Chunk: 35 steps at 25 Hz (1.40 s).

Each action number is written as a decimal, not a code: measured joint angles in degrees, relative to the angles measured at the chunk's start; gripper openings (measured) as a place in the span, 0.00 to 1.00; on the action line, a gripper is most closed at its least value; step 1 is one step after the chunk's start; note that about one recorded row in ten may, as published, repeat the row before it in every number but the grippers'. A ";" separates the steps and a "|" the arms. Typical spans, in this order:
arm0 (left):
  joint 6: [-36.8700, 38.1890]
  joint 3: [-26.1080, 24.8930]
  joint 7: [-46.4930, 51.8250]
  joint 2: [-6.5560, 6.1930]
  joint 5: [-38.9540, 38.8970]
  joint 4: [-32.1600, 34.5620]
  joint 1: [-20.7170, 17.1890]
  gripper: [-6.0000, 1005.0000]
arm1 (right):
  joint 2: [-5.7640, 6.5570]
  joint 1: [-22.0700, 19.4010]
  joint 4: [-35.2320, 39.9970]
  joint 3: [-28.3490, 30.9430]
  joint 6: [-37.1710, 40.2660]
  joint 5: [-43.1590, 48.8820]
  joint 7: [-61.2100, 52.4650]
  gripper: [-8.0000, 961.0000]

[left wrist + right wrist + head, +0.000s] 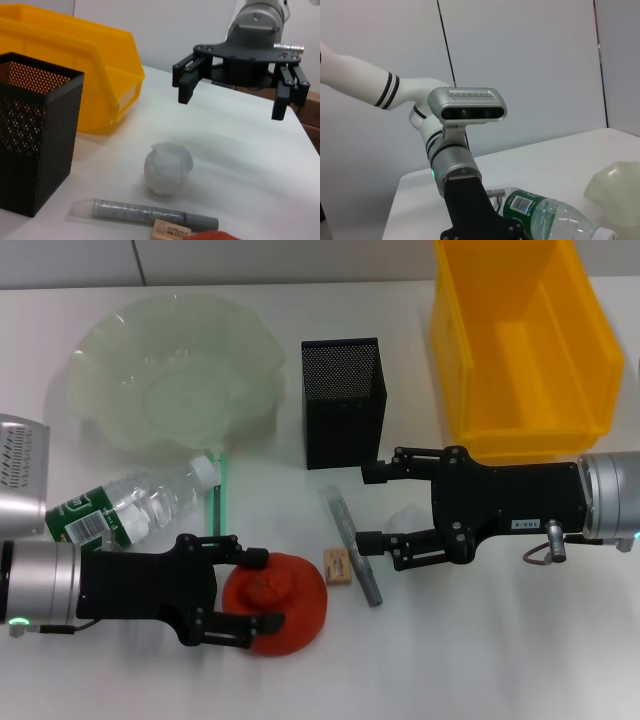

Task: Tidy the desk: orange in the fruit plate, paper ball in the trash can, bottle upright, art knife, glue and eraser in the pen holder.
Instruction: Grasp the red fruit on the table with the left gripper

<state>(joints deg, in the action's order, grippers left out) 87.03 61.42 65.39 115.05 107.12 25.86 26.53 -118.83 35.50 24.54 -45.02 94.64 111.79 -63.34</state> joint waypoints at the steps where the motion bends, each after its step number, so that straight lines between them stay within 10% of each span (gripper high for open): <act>1: -0.14 0.02 0.00 0.08 0.17 0.02 0.04 0.80 | 0.00 0.00 0.00 -0.04 0.00 0.00 0.00 0.87; 35: -1.91 -0.19 0.62 0.73 6.04 0.17 3.52 0.65 | 0.03 0.28 0.06 -0.38 0.02 0.00 -0.13 0.87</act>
<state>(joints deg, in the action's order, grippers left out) 85.12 61.23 66.01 115.78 113.16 26.03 30.05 -118.80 35.77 24.61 -45.40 94.66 111.79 -63.47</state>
